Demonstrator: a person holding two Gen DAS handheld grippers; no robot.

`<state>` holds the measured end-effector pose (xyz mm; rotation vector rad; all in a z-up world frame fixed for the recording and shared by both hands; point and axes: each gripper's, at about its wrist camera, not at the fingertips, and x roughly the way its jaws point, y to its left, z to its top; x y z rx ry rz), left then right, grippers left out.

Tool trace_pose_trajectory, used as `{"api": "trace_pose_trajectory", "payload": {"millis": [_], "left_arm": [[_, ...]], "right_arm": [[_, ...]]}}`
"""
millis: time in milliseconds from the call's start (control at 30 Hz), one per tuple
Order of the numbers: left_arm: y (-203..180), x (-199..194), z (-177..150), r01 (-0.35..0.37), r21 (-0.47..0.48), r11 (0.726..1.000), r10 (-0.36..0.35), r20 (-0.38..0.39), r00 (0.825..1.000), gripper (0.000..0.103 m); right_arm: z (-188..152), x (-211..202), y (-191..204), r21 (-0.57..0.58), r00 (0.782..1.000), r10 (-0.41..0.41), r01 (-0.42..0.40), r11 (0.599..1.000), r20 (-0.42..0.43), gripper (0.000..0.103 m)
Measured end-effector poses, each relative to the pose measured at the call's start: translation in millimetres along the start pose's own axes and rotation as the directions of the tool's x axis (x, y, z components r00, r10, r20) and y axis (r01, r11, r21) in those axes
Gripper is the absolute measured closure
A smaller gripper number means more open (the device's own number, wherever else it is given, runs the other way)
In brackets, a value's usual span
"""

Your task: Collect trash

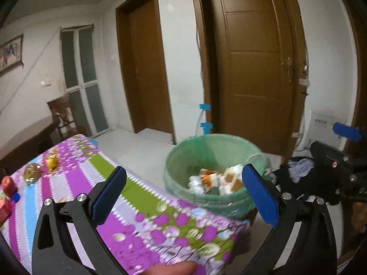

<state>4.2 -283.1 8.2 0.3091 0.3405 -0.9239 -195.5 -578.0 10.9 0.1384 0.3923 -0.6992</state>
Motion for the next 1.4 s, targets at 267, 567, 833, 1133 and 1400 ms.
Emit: {"api": "trace_pose_trajectory", "payload": {"millis": [267, 567, 833, 1133, 1400], "left_arm": [[0.1, 0.8, -9.2, -0.028, -0.026, 0.999, 0.027, -0.048, 0.999, 0.006], [-13.5, -0.3, -11.8, 0.049, 0.022, 0.999, -0.048, -0.047, 0.998, 0.006], [-12.3, 3.7, -17.4, 0.062, -0.022, 0.998, -0.063, -0.051, 0.997, 0.006], [-12.4, 1.8, -19.5, 0.075, -0.030, 0.997, -0.077, -0.063, 0.995, 0.006], [-3.1, 9.2, -22.7, 0.144, -0.093, 0.985, -0.155, -0.129, 0.979, 0.006]], "right_arm": [[-13.4, 11.0, 6.9, -0.021, 0.999, -0.008, 0.007, 1.000, -0.043, 0.005], [-21.2, 25.1, -10.9, 0.029, 0.997, -0.023, 0.026, 0.999, -0.070, 0.005], [-20.9, 23.2, -11.2, 0.019, 0.998, -0.030, 0.031, 0.999, -0.057, 0.005], [-21.3, 24.5, -11.2, 0.009, 0.998, -0.033, 0.034, 0.999, -0.058, 0.005], [-23.1, 26.0, -12.5, -0.021, 0.997, -0.050, 0.049, 0.999, -0.057, 0.005]]}}
